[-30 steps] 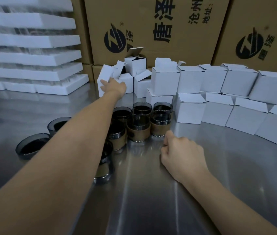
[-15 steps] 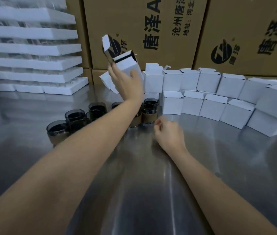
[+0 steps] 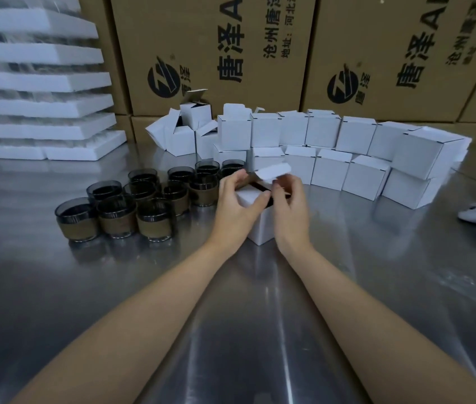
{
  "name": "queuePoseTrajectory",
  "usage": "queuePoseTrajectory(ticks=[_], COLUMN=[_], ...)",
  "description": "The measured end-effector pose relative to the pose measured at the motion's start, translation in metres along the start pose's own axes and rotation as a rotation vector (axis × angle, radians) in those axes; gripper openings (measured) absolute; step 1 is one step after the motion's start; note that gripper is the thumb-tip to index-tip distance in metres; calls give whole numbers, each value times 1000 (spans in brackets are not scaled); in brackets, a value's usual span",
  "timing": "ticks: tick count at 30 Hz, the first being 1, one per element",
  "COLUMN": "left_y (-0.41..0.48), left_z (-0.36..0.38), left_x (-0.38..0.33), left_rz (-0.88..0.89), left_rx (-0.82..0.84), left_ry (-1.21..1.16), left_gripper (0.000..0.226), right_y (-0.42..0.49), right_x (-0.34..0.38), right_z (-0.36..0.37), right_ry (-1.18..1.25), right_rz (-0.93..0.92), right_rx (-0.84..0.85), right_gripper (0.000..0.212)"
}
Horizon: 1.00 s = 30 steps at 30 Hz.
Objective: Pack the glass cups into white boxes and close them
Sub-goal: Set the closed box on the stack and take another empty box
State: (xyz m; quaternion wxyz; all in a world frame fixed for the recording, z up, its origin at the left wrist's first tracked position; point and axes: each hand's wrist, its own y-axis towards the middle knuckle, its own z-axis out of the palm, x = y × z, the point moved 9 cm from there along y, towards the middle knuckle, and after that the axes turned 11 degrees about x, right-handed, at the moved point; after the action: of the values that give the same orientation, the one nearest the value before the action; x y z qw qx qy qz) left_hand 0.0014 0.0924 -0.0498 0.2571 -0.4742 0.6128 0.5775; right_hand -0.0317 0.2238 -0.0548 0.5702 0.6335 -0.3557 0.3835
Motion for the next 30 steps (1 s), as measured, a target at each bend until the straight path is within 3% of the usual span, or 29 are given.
queuePoseTrajectory(ticks=[6,9,12,17,19,22,30], left_y=[9,9,9,10,9,9,5], left_z=[-10,-14,-8,-5,-10,-12,-17], left_x=[24,29,28,27,28,30,25], left_rz=[-133,-152,-138,-131,-141,-162,-147], left_rx=[-87,-121,-51,-12,-50,-71,-149], left_ry=[-118,-155,-247,-226,-222,-239,-164], left_gripper=[54,47,44,55,58,56,50], right_y=[6,8,6,5,4,6,10], right_x=[-3,-8,-7,-4,-8,-11,-29], right_z=[4,-4,-8,-19,-22,-20,-8], right_ry=[-68,-79,-95,-61,-32,-133,-228], right_rz=[3,33,16,29,77,121,213], right_rx=[65,-6,-68,-166,-180,-143,41], right_gripper=[20,20,14,8,20,35,39])
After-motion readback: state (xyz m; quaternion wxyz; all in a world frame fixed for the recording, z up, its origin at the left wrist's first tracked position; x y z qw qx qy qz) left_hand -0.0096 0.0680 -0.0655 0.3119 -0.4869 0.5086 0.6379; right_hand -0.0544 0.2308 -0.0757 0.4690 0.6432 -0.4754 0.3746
